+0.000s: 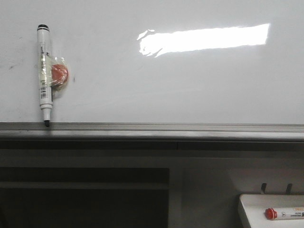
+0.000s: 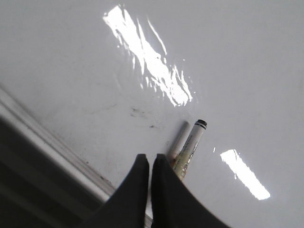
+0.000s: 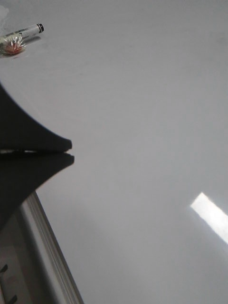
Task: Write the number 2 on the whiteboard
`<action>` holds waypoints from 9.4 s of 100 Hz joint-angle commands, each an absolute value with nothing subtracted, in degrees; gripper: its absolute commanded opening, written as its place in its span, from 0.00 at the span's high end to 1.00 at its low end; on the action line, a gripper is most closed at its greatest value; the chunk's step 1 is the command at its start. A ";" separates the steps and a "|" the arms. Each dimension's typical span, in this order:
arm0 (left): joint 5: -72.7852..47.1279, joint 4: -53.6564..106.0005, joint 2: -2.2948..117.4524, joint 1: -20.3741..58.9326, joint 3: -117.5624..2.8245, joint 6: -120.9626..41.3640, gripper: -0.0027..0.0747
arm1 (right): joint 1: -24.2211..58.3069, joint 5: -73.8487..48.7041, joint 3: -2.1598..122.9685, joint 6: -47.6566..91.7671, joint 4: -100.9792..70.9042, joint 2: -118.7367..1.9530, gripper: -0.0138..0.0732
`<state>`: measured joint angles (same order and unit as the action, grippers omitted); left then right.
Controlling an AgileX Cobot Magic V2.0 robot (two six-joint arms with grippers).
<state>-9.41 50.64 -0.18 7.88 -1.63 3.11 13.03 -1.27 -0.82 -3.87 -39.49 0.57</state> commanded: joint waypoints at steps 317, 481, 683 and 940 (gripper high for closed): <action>-45.04 20.37 62.49 44.23 -56.96 -65.99 0.99 | 46.68 -26.59 55.27 59.11 -50.32 -66.71 0.37; -33.77 -2.17 10.80 34.36 -32.83 -8.79 0.99 | 46.37 12.11 55.28 59.44 -47.72 -79.69 0.93; -33.39 0.00 10.80 34.36 -32.69 -8.79 0.99 | 42.78 4.65 47.16 59.44 -61.52 -79.67 0.91; -60.87 28.61 46.40 34.36 -57.39 -38.76 0.99 | 57.97 -25.56 63.60 63.38 -59.92 -69.48 0.91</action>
